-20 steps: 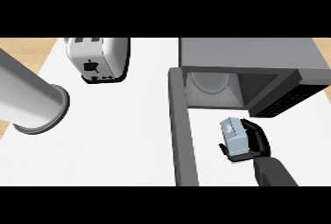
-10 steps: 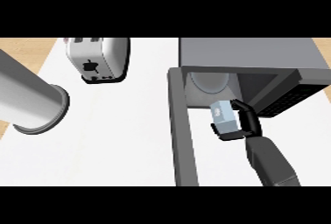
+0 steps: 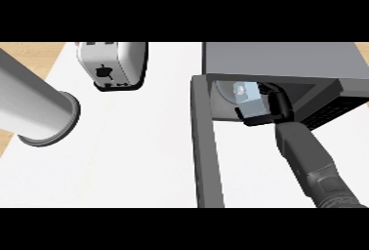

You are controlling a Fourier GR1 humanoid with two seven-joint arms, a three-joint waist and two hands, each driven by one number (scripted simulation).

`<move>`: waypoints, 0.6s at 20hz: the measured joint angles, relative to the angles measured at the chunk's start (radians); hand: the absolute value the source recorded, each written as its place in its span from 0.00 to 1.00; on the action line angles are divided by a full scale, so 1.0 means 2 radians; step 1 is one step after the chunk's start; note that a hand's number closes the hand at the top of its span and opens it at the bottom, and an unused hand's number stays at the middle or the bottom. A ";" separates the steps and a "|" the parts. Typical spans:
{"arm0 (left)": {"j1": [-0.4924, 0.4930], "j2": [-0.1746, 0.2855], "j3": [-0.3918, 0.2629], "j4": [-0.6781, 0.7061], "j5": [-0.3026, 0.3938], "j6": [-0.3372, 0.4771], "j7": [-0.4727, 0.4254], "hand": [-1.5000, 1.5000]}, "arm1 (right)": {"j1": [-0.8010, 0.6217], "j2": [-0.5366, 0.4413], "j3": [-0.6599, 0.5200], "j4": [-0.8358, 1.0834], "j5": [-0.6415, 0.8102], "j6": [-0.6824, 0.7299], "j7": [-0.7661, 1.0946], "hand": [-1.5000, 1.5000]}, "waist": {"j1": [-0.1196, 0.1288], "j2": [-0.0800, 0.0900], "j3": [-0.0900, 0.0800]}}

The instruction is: Pick up the milk, place it into the microwave and close the microwave

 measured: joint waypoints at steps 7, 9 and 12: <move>-0.023 0.008 -0.004 0.000 0.010 0.001 0.007 0.00 | -0.057 -0.030 -0.001 0.037 0.012 -0.003 0.037 1.00 | 0.011 0.009 0.002; -0.031 0.013 -0.005 0.000 0.012 0.003 0.009 0.00 | -0.066 -0.036 0.001 0.044 0.019 -0.015 0.042 1.00 | 0.015 0.011 0.002; -0.041 0.017 -0.006 0.001 0.013 0.003 0.009 0.00 | -0.080 -0.046 0.007 0.050 0.031 -0.050 0.050 1.00 | 0.022 0.014 0.002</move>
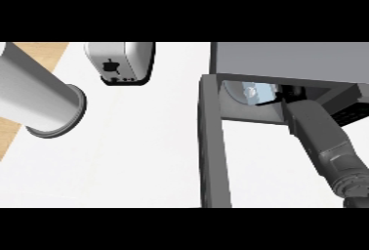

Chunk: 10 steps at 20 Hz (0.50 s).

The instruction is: Pick up the milk, place it into the microwave and close the microwave

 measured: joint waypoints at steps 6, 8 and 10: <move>-0.013 0.008 -0.005 0.001 0.004 0.003 0.005 0.00 | -0.022 -0.017 0.001 0.010 0.011 -0.053 0.014 1.00 | 0.014 0.005 0.000; -0.020 0.011 -0.005 0.003 0.005 0.005 0.005 0.00 | -0.024 -0.018 -0.001 0.013 0.010 -0.063 0.014 1.00 | 0.017 0.006 0.000; -0.026 0.014 -0.006 0.003 0.006 0.007 0.007 0.00 | -0.025 -0.020 -0.006 0.018 0.006 -0.071 0.015 1.00 | 0.018 0.007 -0.001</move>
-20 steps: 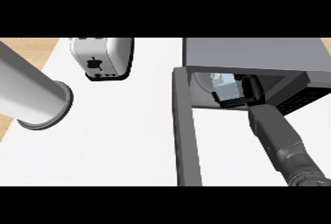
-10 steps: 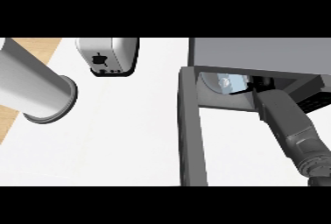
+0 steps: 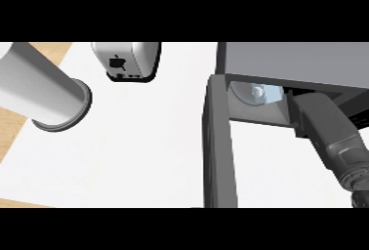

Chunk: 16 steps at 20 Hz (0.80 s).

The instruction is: Pick up the milk, place it into the microwave and close the microwave

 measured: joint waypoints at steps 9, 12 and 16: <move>-0.018 0.013 -0.001 0.000 0.004 0.002 0.004 0.00 | -0.002 -0.008 -0.018 0.018 -0.018 -0.036 0.002 1.00 | 0.009 -0.001 -0.005; -0.024 0.018 0.000 0.003 0.006 0.001 0.005 0.00 | -0.003 -0.010 -0.022 0.024 -0.023 -0.043 -0.001 1.00 | 0.012 0.000 -0.006; -0.031 0.024 0.002 0.008 0.006 0.001 0.007 0.00 | -0.007 -0.014 -0.024 0.034 -0.028 -0.049 -0.003 1.00 | 0.016 0.002 -0.006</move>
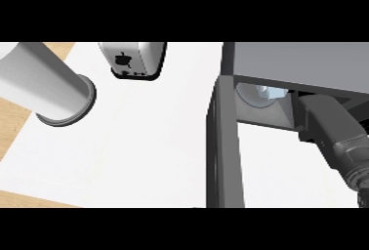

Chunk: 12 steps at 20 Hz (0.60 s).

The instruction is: Pick up the milk, place it into the microwave and close the microwave

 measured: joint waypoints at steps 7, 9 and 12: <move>-0.011 0.007 0.007 0.005 -0.009 0.004 0.001 0.00 | -0.014 -0.022 0.007 -0.004 0.007 0.005 0.005 1.00 | 0.014 0.016 0.008; -0.013 0.009 0.008 0.006 -0.012 0.003 0.001 0.00 | -0.013 -0.024 0.007 -0.006 0.007 0.003 0.005 1.00 | 0.017 0.017 0.009; -0.016 0.013 0.008 0.007 -0.017 0.002 0.003 0.00 | -0.013 -0.026 0.007 -0.007 0.007 0.004 0.007 1.00 | 0.018 0.019 0.010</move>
